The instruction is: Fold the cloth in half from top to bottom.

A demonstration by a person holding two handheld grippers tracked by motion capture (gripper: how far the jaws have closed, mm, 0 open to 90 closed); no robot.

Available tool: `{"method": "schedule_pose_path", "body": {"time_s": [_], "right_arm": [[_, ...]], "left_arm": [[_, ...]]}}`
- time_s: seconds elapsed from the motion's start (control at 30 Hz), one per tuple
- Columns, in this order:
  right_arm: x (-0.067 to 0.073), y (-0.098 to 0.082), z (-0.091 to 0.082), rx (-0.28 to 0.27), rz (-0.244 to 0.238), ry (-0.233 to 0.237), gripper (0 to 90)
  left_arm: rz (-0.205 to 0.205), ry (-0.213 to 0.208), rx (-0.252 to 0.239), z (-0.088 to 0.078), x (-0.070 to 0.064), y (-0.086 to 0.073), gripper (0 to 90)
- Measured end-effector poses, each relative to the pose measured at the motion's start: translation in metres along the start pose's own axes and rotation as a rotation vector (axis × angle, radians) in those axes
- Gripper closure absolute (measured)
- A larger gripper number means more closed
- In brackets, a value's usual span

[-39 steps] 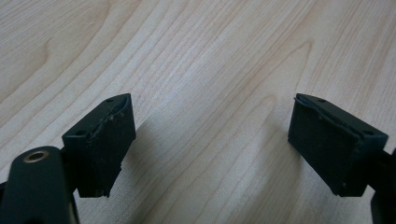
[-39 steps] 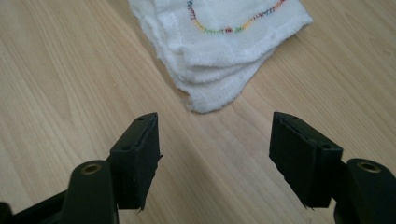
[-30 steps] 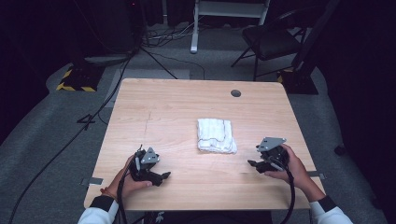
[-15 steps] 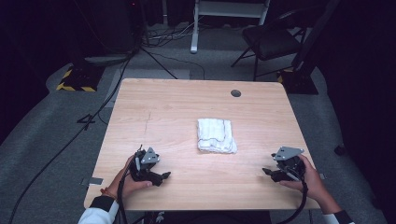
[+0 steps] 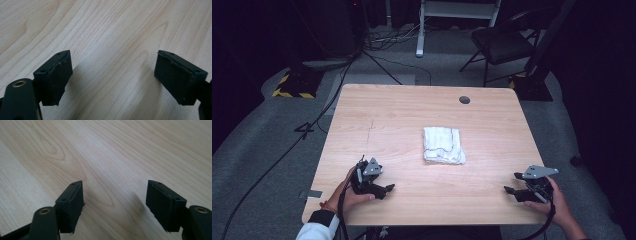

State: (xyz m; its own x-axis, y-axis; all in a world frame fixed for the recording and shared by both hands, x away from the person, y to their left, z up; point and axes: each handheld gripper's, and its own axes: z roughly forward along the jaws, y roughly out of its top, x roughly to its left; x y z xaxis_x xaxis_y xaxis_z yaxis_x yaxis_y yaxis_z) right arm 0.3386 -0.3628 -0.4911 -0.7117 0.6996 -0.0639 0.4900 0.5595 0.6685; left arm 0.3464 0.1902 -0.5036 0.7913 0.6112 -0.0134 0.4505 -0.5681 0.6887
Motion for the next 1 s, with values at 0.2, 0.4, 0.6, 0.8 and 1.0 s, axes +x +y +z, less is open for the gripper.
{"method": "schedule_pose_path", "body": {"time_s": [0.2, 0.4, 0.6, 0.8, 1.0], "right_arm": [[-0.010, -0.020, -0.003, -0.091, 0.093, -0.005, 26.5], [-0.009, -0.022, -0.003, -0.105, 0.108, -0.024, 24.9], [-0.009, -0.022, -0.002, -0.104, 0.118, -0.034, 24.4], [-0.010, -0.022, -0.002, -0.104, 0.125, -0.036, 24.4], [-0.010, -0.022, -0.002, -0.104, 0.124, -0.038, 24.4]], "left_arm": [[0.001, 0.000, 0.000, 0.000, 0.000, 0.000, 15.1], [-0.003, 0.001, -0.001, 0.000, 0.000, 0.000, 15.1], [0.000, 0.001, 0.000, 0.000, 0.000, 0.000, 15.1], [-0.003, 0.001, -0.001, 0.000, 0.000, 0.000, 15.1], [-0.003, 0.002, -0.001, 0.000, 0.000, 0.000, 15.1]]}}
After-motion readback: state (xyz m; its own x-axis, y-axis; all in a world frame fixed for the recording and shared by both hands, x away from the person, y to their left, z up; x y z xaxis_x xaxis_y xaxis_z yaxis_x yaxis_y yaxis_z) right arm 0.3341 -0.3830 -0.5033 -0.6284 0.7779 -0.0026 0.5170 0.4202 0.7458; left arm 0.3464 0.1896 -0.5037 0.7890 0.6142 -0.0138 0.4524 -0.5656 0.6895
